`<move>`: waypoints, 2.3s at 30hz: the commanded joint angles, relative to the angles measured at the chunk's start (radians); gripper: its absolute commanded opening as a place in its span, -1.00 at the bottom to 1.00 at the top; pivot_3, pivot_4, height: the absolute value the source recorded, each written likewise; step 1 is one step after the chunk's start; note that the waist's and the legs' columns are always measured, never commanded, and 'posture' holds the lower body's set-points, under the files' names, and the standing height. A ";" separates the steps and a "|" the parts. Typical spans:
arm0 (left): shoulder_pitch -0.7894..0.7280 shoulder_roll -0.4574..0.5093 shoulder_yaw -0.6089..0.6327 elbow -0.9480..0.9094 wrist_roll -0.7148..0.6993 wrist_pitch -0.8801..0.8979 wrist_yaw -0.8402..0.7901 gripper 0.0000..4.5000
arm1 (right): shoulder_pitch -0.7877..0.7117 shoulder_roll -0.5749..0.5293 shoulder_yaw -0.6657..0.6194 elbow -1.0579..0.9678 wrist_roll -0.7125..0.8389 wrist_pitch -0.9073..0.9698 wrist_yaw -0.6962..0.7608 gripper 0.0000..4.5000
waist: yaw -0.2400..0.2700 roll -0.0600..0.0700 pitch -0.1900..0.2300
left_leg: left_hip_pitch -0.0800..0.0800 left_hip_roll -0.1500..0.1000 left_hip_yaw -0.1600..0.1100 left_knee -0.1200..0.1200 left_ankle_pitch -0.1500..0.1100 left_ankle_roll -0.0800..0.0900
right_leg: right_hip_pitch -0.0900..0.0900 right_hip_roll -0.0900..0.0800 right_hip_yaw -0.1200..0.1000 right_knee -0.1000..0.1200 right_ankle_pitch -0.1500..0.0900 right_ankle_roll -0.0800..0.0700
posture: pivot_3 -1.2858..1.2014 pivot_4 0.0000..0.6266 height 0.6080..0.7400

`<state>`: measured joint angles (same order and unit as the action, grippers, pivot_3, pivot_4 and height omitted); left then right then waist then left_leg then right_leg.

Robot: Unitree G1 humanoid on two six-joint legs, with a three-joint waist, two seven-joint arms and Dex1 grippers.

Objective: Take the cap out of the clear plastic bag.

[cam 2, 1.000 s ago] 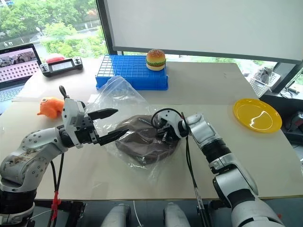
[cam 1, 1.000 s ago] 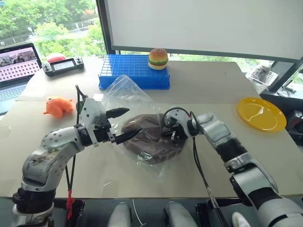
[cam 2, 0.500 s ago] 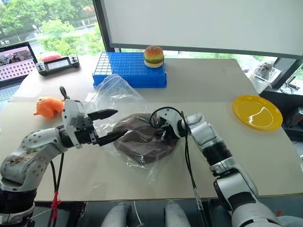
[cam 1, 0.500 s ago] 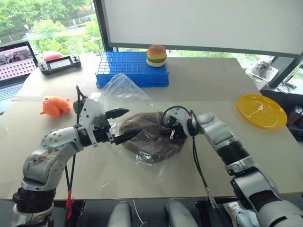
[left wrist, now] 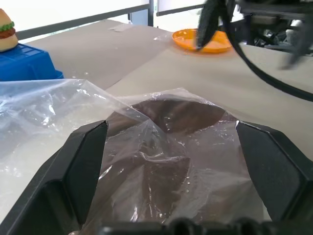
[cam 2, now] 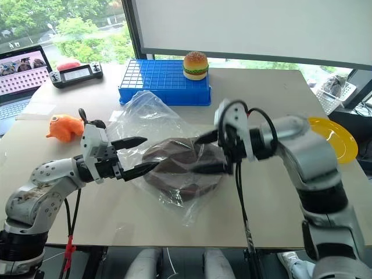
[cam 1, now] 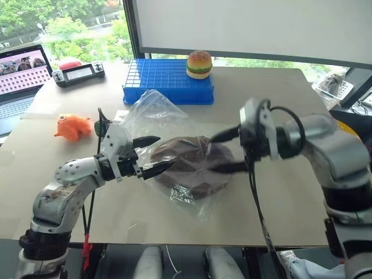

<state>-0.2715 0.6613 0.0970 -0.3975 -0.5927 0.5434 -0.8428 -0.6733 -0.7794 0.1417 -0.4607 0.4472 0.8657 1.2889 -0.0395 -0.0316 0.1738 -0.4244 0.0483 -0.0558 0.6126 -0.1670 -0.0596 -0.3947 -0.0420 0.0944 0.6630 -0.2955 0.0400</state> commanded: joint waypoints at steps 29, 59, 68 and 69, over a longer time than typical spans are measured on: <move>-0.038 -0.015 -0.017 0.004 0.016 -0.022 0.001 1.00 | 0.079 -0.015 0.463 0.362 -0.569 -0.432 -0.042 0.67 | 0.000 -0.002 0.000 | 0.007 0.000 0.000 0.003 0.001 -0.001 | 0.007 0.000 0.001 0.001 -0.004 0.007 | 0.03 -0.52 0.92; -0.095 -0.056 -0.081 0.049 0.036 -0.027 -0.005 1.00 | -0.168 -0.097 0.396 0.900 -0.681 -1.751 -0.079 -0.99 | -0.009 -0.007 0.004 | 0.008 0.000 0.001 0.000 0.000 -0.001 | 0.008 0.000 0.002 0.000 0.000 0.000 | 0.03 -0.52 0.92; -0.124 -0.078 -0.100 0.094 0.063 -0.052 -0.021 1.00 | -0.713 -0.035 0.807 1.484 -1.646 -2.014 -0.950 -0.99 | -0.011 0.001 0.014 | 0.009 -0.001 0.002 -0.002 0.002 -0.003 | 0.005 -0.001 0.002 0.001 0.000 -0.002 | 0.03 -0.52 0.92; -0.123 -0.080 -0.100 0.093 0.065 -0.053 -0.021 1.00 | -0.753 -0.016 0.881 1.512 -1.743 -1.988 -1.081 -0.99 | -0.013 0.001 0.014 | 0.009 -0.001 0.002 -0.003 0.002 -0.003 | 0.003 -0.002 0.003 0.001 0.000 -0.002 | 0.03 -0.52 0.92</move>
<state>-0.3843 0.5841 -0.0096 -0.2871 -0.5305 0.5208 -0.8580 -1.3619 -0.8048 0.9168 1.0093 -1.0942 -1.1730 0.4597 -0.0525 -0.0305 0.1882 -0.4166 0.0470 -0.0533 0.6082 -0.1636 -0.0654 -0.3932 -0.0442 0.0979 0.6651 -0.2949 0.0381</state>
